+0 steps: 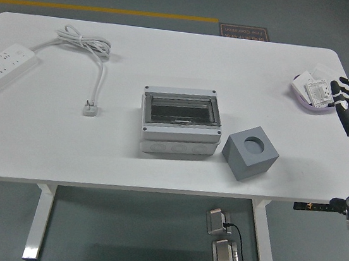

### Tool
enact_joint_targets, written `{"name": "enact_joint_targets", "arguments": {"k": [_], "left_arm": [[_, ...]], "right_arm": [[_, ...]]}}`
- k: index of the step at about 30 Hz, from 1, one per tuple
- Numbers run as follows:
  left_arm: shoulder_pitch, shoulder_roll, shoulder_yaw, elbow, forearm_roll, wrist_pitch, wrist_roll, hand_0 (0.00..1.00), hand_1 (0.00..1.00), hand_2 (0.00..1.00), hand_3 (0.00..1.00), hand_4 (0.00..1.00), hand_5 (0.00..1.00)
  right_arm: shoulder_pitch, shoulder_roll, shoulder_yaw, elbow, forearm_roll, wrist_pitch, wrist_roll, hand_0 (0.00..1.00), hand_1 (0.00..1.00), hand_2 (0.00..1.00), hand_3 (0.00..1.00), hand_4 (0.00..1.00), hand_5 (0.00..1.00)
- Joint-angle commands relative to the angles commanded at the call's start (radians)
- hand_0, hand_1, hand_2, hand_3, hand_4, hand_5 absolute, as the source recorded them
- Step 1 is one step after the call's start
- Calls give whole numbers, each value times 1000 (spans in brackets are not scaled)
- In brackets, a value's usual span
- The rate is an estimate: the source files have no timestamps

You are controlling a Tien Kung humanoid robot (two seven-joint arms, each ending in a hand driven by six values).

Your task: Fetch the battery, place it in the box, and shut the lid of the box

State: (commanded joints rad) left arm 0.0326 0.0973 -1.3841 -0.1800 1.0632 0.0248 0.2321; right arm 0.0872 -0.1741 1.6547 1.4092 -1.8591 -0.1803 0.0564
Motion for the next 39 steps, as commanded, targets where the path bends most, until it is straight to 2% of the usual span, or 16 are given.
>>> {"name": "enact_joint_targets", "arguments": {"k": [2,3,5,12,18,20,21,29,38,39], "left_arm": [[1,1,3,0,1,0,2,656,644,615,644,693,266],[2,2,3,0,1,0,3,656,644,617,644,693,267],[3,3,3,0,-1,0,5,656,644,617,644,693,267],[0,9,-2,0,-2,2,6,656,644,614,644,692,267],[-2,15,-7,0,6,2,9,656,645,616,643,693,268],[-1,17,-8,0,8,2,9,656,645,616,643,693,268],[-1,18,-8,0,9,2,10,656,644,614,643,692,267],[3,22,-8,0,8,2,11,656,645,616,643,692,266],[10,9,-6,0,-7,3,6,656,644,615,644,693,266],[10,8,-6,0,-9,4,5,656,644,617,643,694,268]], "right_arm": [[1,-3,1,4,-58,2,4,937,864,852,865,992,998],[1,-4,-1,3,-67,6,9,998,915,873,879,994,998],[0,-5,-7,-6,-25,21,31,998,915,873,879,994,998],[-1,-6,-27,-28,216,64,141,998,941,888,905,994,998],[0,-8,-52,-22,445,101,197,998,935,888,902,994,998],[-1,-7,-61,-19,515,116,205,998,935,888,902,994,998],[-2,-7,-63,-18,546,121,206,998,855,835,855,998,998],[-8,-5,-63,1,744,164,186,972,833,828,854,998,998],[-15,-5,-58,28,799,196,155,946,827,826,862,998,998],[-16,-5,-56,30,802,197,153,670,732,776,828,998,998]]}}
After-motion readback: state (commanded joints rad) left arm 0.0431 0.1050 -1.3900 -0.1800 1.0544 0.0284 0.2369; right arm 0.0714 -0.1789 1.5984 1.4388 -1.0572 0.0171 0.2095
